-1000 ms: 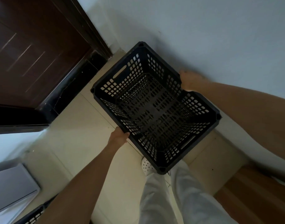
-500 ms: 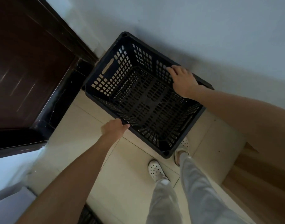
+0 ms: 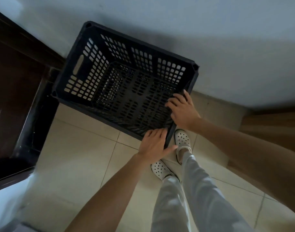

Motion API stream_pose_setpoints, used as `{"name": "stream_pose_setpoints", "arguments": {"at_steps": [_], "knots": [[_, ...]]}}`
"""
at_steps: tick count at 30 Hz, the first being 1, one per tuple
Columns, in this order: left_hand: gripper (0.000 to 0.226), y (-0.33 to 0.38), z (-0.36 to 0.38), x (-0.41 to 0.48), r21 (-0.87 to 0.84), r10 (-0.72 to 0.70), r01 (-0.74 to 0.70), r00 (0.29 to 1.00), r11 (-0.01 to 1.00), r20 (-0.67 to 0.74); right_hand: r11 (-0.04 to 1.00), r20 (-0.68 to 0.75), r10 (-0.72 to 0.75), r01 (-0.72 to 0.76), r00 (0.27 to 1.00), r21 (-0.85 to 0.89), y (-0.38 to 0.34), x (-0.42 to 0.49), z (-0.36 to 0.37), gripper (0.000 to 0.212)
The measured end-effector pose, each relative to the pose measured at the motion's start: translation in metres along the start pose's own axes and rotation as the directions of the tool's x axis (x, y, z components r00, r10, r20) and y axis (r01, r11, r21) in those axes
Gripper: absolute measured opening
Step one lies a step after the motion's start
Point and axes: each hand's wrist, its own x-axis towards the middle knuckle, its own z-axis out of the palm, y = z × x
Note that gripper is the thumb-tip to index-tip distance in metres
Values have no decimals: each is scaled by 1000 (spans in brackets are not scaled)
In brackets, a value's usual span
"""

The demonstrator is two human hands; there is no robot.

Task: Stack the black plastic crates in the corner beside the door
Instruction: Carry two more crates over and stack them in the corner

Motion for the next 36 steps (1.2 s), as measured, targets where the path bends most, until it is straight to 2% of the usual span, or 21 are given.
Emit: {"name": "stream_pose_setpoints", "arguments": {"at_steps": [2, 7, 14, 20, 27, 31, 36], "knots": [[73, 2, 2, 10, 13, -4, 4, 999, 1000, -52, 999, -36, -42, 42, 998, 16, 4, 5, 4, 47], [68, -2, 1, 25, 47, 107, -102, 988, 994, -115, 993, -135, -108, 114, 985, 32, 15, 5, 10, 50], [66, 4, -3, 31, 43, 120, -117, 990, 992, -79, 992, -164, -121, 124, 979, 13, 23, 7, 9, 49], [68, 5, 6, 28, 35, 128, -125, 986, 992, -107, 988, -175, -151, 144, 973, -55, 23, 6, 15, 43], [67, 1, 3, 30, 8, 131, -131, 987, 991, -90, 988, -57, -110, 103, 992, -117, 20, 4, 4, 48], [58, -16, -6, 22, -43, 128, -134, 984, 990, -120, 981, 34, -99, 103, 995, -162, 17, 7, -4, 49], [51, -75, -36, 1, -16, -33, 31, 993, 999, -113, 977, 84, -147, 158, 986, -145, 2, 33, -32, 48]]}}
